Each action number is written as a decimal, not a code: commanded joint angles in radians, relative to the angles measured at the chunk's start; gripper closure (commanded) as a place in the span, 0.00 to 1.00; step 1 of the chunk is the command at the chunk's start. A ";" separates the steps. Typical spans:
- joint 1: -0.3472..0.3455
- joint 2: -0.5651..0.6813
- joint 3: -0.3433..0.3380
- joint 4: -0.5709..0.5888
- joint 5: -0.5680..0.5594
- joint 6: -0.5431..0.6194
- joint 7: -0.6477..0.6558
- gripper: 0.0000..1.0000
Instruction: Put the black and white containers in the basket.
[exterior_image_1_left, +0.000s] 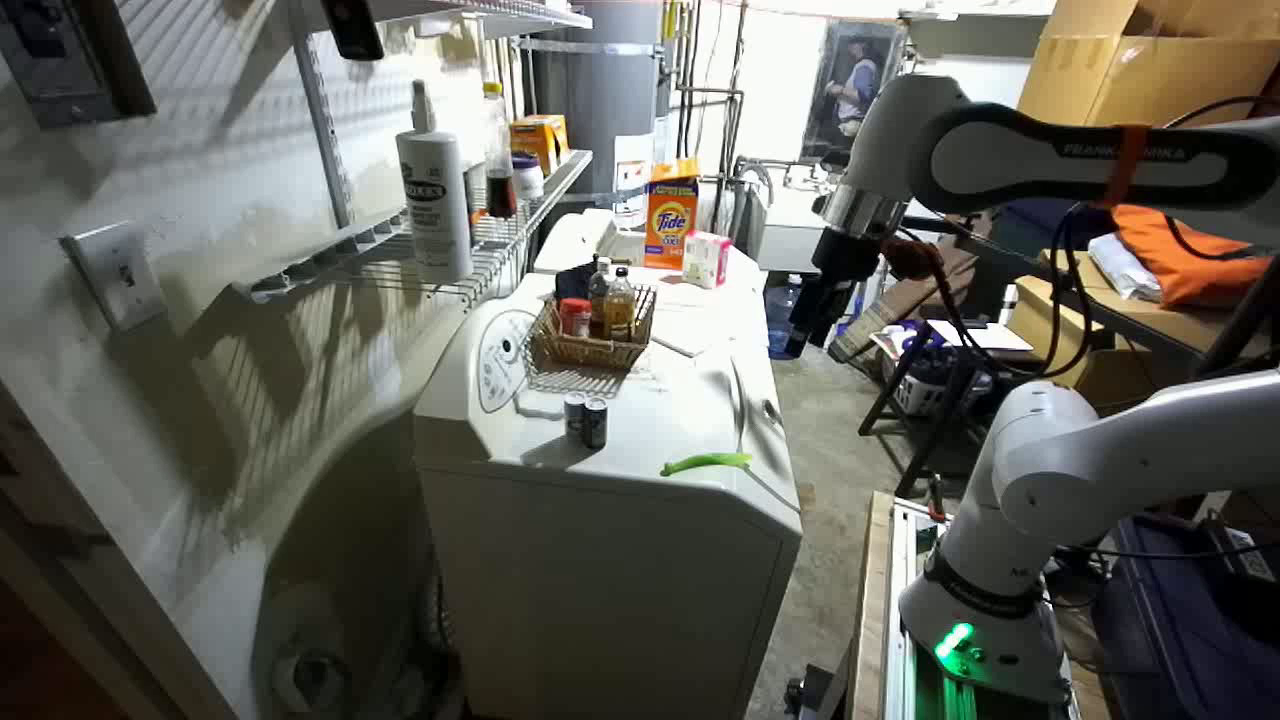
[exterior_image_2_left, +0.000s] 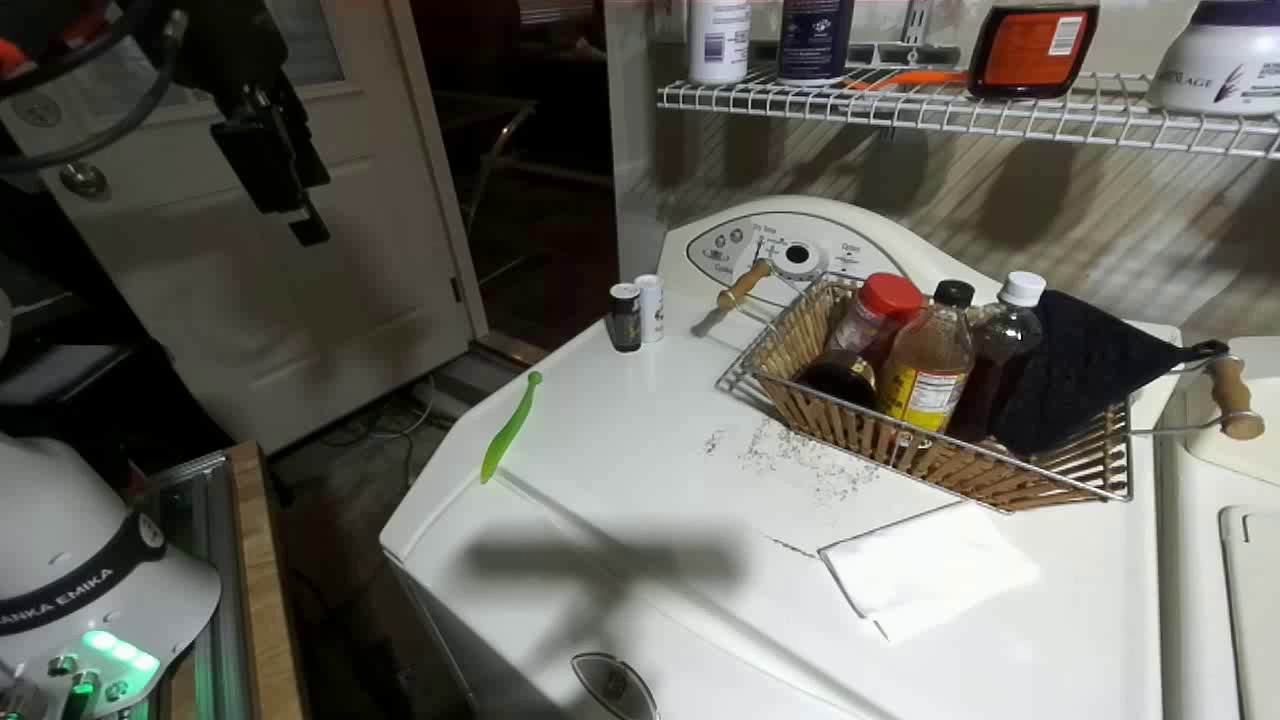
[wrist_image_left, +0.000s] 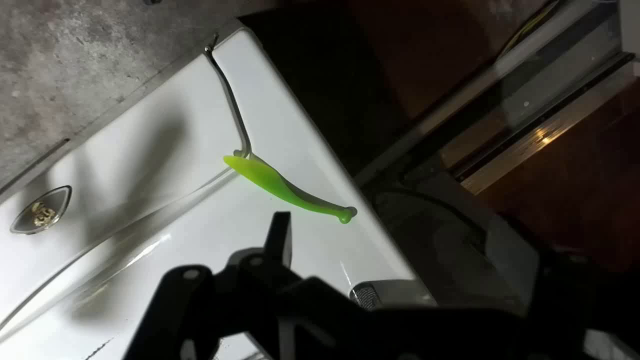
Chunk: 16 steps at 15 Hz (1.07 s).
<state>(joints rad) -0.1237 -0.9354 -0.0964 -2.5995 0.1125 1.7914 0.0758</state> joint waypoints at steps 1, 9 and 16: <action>-0.003 0.001 0.002 0.003 0.002 -0.003 -0.002 0.00; 0.021 0.107 0.003 -0.011 0.001 0.167 -0.048 0.00; 0.090 0.435 -0.022 0.040 -0.010 0.443 -0.225 0.00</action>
<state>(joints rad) -0.0751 -0.6610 -0.0956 -2.6295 0.1110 2.1739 -0.0649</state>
